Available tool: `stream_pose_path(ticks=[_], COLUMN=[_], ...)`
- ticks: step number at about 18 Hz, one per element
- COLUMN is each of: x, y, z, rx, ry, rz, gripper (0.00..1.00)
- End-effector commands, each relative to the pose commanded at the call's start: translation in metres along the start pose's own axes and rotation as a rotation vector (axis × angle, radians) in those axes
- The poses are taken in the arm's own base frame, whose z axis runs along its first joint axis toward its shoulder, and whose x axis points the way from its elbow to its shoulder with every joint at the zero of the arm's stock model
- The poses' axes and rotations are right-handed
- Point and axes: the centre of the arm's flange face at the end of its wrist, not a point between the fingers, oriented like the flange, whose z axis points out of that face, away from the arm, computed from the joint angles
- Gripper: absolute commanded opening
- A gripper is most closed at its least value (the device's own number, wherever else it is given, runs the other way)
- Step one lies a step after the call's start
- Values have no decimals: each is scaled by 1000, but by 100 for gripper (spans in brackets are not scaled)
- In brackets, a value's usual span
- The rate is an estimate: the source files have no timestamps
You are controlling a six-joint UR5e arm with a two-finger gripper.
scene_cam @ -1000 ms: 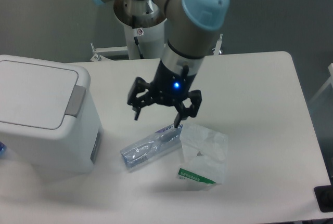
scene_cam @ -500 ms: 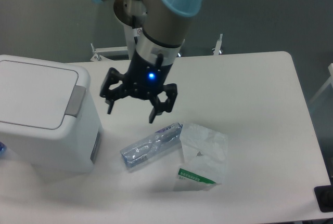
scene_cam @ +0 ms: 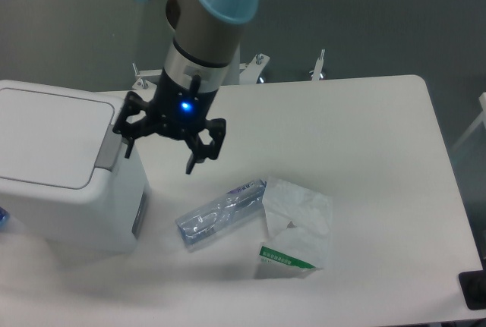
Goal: Open the trash can
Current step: 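Lower the gripper fingers onto the lid's raised tab edge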
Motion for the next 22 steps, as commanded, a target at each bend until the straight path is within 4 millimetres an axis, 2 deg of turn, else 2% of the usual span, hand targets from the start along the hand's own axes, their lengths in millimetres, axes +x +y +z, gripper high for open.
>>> stream_pose_path(ticks=[10, 22], x=[-5, -7], y=[0, 4], z=[14, 20], rx=[-6, -19], ry=[1, 3], rz=[-1, -7], gripper=[100, 100])
